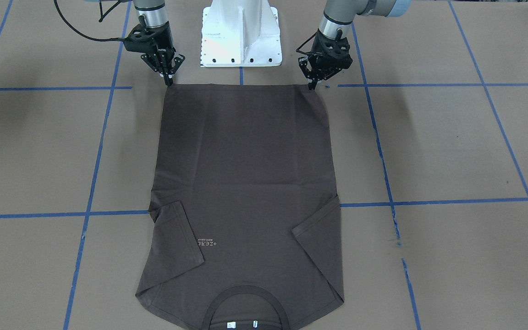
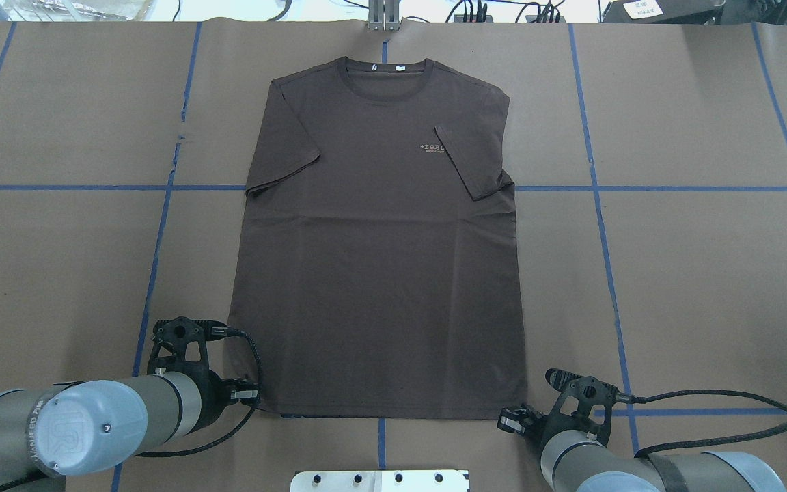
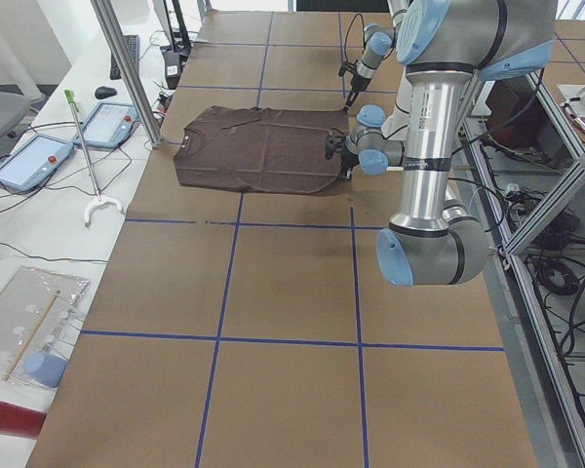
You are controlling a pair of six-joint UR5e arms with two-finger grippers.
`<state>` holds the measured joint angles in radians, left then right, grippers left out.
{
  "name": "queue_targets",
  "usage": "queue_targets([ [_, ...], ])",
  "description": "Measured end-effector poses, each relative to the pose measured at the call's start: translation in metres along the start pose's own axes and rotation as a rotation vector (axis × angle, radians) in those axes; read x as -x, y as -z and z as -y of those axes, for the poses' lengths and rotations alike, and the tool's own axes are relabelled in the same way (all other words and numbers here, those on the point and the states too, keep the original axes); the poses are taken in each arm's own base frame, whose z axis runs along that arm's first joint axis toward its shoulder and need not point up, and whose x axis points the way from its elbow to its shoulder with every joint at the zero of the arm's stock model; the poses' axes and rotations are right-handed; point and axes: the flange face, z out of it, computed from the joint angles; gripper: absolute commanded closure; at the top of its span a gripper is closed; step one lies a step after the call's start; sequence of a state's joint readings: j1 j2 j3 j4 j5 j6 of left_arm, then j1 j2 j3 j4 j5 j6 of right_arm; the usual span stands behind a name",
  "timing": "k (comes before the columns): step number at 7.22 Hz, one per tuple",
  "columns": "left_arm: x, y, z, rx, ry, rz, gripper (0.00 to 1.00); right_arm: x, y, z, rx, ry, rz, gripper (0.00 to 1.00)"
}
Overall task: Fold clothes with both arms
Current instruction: 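Lift the hem with both grippers and pull it toward the robot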
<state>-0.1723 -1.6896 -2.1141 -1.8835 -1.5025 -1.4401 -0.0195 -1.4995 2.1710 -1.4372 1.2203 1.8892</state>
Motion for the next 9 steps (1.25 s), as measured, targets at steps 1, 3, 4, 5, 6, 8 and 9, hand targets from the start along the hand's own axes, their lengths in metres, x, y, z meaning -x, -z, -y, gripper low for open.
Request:
queue_targets([
  [1, -0.008, 0.038, 0.005, 0.003, 0.003, -0.002, 1.00, 0.007, 0.038, 0.013, 0.017, -0.005, -0.002, 1.00],
  [3, -0.027, 0.148, 0.008, 0.086, 0.010, -0.021, 1.00, 0.012, 0.129, 0.040, 0.086, -0.009, -0.010, 1.00],
  [4, -0.026, 0.194, 0.009, 0.126, 0.018, -0.039, 1.00, 0.011, 0.168, 0.053, 0.120, -0.016, -0.009, 1.00],
  [5, -0.023, 0.216, 0.013, 0.144, 0.027, -0.044, 1.00, 0.013, 0.190, 0.062, 0.134, -0.024, -0.014, 1.00],
  [6, -0.022, 0.218, 0.018, 0.145, 0.023, -0.032, 1.00, 0.016, 0.198, 0.070, 0.130, -0.033, -0.024, 1.00],
  [8, -0.037, 0.184, 0.063, 0.070, -0.039, 0.020, 1.00, 0.036, 0.187, 0.097, 0.069, -0.023, -0.038, 1.00],
  [9, -0.042, 0.160, 0.102, 0.018, -0.072, 0.069, 1.00, 0.052, 0.167, 0.122, 0.019, -0.009, -0.064, 1.00],
])
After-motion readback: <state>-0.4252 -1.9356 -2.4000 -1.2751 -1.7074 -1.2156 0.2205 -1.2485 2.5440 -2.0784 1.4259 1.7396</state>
